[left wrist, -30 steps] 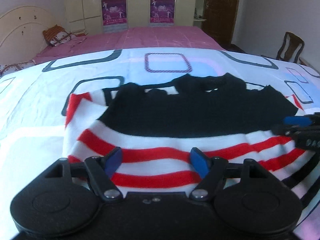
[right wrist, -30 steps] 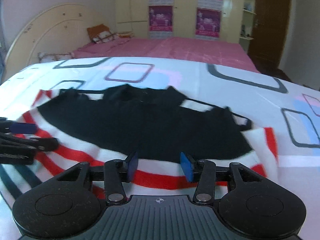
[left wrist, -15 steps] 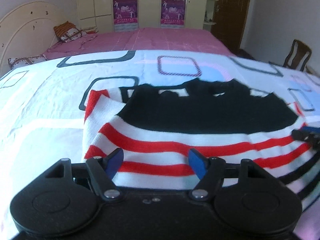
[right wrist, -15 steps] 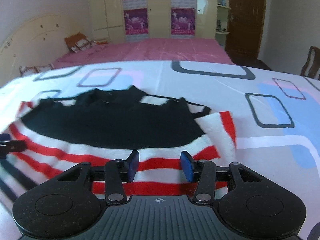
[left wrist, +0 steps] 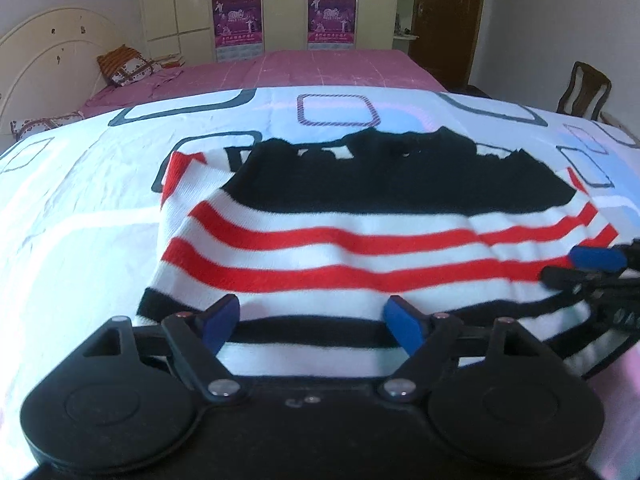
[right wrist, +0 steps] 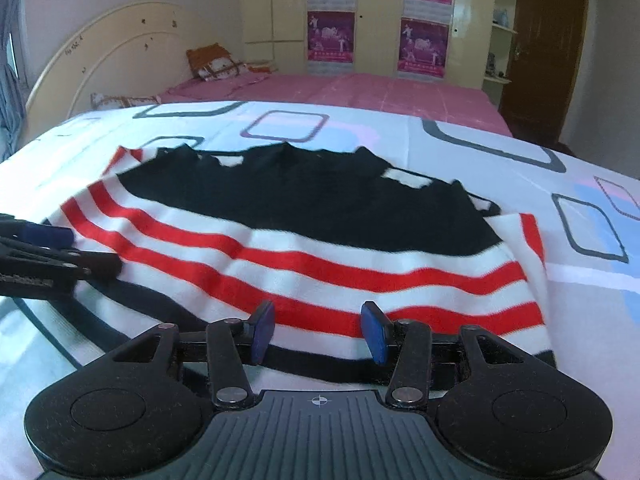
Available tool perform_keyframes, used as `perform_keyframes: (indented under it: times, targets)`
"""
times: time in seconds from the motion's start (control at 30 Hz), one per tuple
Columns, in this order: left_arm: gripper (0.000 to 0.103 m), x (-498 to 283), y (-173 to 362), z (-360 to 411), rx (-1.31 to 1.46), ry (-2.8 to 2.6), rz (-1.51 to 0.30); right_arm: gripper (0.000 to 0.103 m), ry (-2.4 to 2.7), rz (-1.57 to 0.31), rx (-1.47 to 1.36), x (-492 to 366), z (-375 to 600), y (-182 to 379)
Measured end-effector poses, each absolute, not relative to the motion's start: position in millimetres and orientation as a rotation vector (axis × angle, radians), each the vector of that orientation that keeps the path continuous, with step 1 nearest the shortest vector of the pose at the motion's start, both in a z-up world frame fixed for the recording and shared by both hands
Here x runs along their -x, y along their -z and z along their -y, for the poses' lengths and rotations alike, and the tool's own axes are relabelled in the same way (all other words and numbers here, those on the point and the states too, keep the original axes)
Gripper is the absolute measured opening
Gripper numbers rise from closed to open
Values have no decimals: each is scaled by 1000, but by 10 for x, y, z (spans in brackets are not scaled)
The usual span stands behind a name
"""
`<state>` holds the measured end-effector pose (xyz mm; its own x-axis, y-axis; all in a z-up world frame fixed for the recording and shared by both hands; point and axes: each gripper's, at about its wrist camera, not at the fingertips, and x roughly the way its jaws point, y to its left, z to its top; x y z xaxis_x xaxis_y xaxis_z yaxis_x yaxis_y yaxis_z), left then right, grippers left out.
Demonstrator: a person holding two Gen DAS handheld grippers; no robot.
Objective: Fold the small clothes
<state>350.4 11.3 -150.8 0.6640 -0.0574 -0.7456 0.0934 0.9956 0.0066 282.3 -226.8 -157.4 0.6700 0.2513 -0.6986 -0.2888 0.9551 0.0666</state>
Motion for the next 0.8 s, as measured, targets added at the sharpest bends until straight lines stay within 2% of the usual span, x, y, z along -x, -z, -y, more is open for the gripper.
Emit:
perform_keyframes:
  times: [0.33, 0.53, 0.8]
  targets:
    - [82, -3471, 1558, -237, -27, 117, -840, 46, -130, -806, 27, -2632, 2738, 1632]
    - [78, -3450, 1446, -294, 6, 108, -861, 47, -100, -823, 17, -2618, 2709, 1537]
    - [78, -3252, 1336, -413, 85, 104, -903, 47, -157, -811, -31, -2522, 2511, 1364]
